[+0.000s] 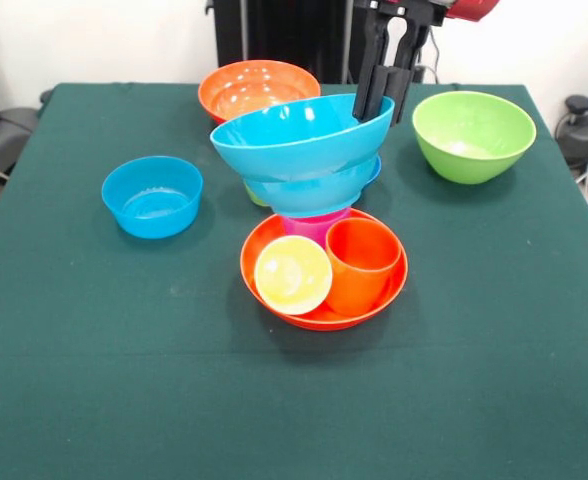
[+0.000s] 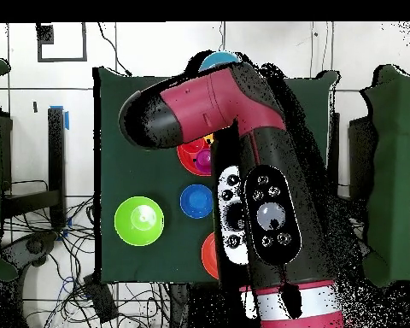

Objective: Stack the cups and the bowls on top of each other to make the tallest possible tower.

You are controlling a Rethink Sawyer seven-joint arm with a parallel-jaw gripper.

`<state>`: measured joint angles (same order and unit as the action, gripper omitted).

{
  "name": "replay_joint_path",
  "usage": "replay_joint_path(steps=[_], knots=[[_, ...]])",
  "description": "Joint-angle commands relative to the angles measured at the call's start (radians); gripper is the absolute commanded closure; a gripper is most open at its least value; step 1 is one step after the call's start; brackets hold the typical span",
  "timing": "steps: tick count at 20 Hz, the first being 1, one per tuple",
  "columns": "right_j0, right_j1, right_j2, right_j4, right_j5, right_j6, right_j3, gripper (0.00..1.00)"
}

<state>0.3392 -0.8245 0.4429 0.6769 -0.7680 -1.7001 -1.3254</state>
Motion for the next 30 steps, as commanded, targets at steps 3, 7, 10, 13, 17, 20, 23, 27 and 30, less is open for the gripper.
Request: replay_joint_path(steps=[3,7,10,13,17,20,23,27,30], knots=[[0.029,0.064,0.051,0.056,-0.064,0.299,-0.038,1.0],[0.041,0.068,0.065,0.04,-0.063,0.296,-0.049,1.0],[0.051,0.073,0.078,0.034,-0.061,0.298,-0.053,1.0],[0.067,0.077,0.096,0.024,-0.052,0.303,-0.064,1.0],[0.066,0.074,0.098,0.032,-0.049,0.286,-0.069,1.0],[0.063,0.073,0.097,0.033,-0.057,0.271,-0.067,1.0],[0.052,0.072,0.09,0.045,-0.059,0.255,-0.062,1.0],[0.024,0.076,0.067,0.056,-0.096,0.217,-0.038,1.0],[0.004,0.089,0.053,0.048,-0.176,0.214,-0.008,1.0]])
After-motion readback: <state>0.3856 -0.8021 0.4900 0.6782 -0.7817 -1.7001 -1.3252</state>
